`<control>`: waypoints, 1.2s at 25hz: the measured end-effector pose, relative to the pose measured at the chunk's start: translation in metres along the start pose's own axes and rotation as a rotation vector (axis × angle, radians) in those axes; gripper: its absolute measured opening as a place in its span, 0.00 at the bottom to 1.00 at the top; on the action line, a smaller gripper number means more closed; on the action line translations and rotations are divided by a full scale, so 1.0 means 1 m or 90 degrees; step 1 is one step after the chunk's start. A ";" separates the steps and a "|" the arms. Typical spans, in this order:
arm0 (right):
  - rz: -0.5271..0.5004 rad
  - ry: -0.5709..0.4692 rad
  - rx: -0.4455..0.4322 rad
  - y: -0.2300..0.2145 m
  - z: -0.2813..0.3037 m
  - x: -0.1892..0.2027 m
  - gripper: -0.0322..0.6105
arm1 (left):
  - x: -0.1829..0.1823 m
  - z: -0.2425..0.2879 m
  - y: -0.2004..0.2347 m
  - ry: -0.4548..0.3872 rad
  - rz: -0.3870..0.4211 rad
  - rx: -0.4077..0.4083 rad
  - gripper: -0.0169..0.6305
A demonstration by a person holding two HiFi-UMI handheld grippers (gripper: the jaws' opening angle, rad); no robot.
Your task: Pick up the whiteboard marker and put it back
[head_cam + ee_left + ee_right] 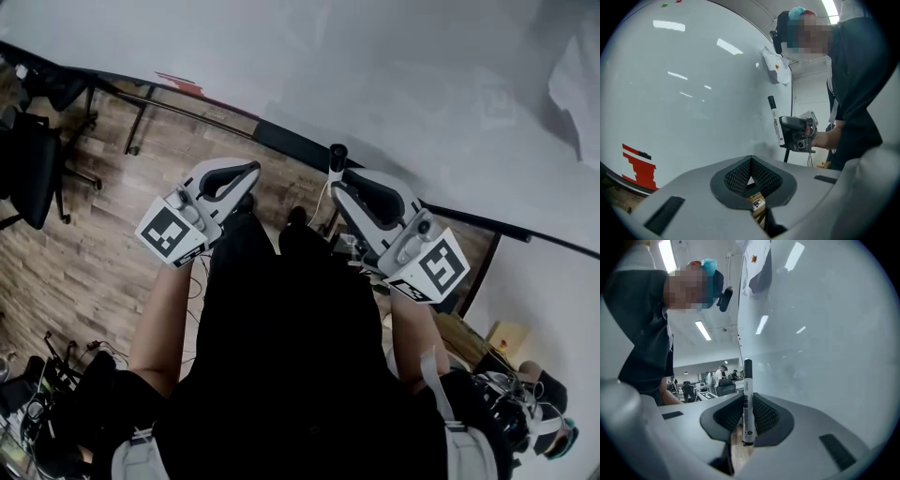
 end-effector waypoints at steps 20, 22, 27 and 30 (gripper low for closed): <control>0.195 -0.143 -0.102 -0.011 -0.021 0.002 0.16 | -0.011 0.010 -0.013 -0.005 0.022 0.021 0.05; 0.202 -0.151 -0.107 -0.013 -0.023 0.004 0.16 | -0.012 0.009 -0.012 -0.007 0.023 0.019 0.05; 0.207 -0.161 -0.111 -0.017 -0.044 0.003 0.16 | -0.014 0.019 -0.027 -0.009 0.023 0.020 0.05; 0.200 -0.156 -0.114 -0.015 -0.045 0.000 0.16 | -0.015 0.021 -0.030 -0.008 0.025 0.023 0.05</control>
Point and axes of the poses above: the fingertips, and each gripper's own axes: z forward along the fingers, y to its left, x out of its underside, the point moved 9 cm from there along -z, backward along the fingers, and after that the axes turned 14 degrees about x, right-handed, at the moved point
